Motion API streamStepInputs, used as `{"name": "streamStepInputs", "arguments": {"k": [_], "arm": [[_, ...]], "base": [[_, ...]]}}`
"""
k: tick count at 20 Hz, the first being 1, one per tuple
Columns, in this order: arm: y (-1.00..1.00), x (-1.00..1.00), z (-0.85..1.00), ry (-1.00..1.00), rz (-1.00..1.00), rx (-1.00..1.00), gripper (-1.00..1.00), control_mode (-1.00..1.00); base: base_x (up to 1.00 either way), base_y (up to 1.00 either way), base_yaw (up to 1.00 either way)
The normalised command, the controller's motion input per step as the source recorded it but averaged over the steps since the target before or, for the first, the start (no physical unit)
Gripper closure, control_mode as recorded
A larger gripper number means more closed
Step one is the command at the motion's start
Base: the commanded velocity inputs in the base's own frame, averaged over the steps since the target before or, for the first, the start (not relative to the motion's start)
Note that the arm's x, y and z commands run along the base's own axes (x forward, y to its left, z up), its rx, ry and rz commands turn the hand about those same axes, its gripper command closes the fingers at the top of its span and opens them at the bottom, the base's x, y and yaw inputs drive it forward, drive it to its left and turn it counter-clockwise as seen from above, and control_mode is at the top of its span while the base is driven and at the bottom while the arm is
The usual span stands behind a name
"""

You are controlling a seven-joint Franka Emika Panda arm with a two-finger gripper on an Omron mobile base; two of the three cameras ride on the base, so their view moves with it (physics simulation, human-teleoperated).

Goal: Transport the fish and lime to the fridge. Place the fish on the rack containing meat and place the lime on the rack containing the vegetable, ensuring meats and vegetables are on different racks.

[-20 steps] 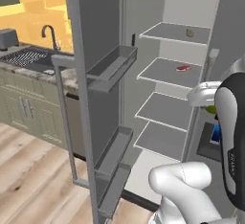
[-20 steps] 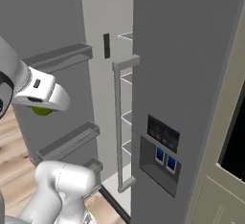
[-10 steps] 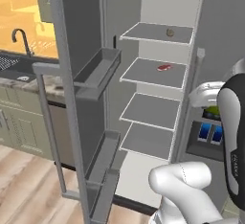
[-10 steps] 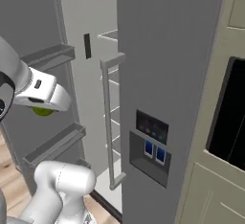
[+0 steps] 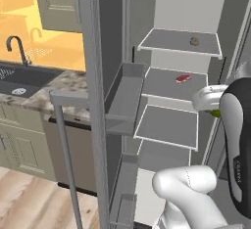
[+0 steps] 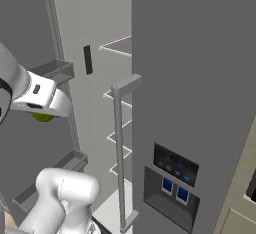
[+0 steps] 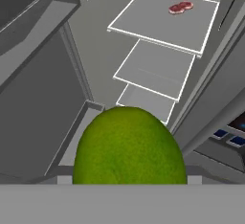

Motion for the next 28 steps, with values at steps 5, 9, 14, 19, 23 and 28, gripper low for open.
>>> {"name": "streamStepInputs", "arguments": {"k": [5, 9, 14, 19, 23, 28], "arm": [[0.0, 0.0, 0.0, 0.0, 0.0, 0.0, 1.0, 1.0], [0.0, 0.0, 0.0, 0.0, 0.0, 0.0, 1.0, 1.0], [0.0, 0.0, 0.0, 0.0, 0.0, 0.0, 1.0, 1.0], [0.0, 0.12, 0.0, -0.01, 0.0, 0.0, 1.0, -1.0], [-0.23, 0.43, 0.02, -0.25, 0.0, 0.0, 1.0, -1.0], [0.0, 0.4, 0.06, -0.28, -0.02, -0.01, 1.0, -1.0]], "base": [[0.76, -0.2, 0.0], [0.99, 0.0, 0.0], [0.73, 0.0, 0.01], [0.51, 0.0, 0.01], [0.0, 0.0, 0.0], [0.0, 0.0, 0.0]]}}
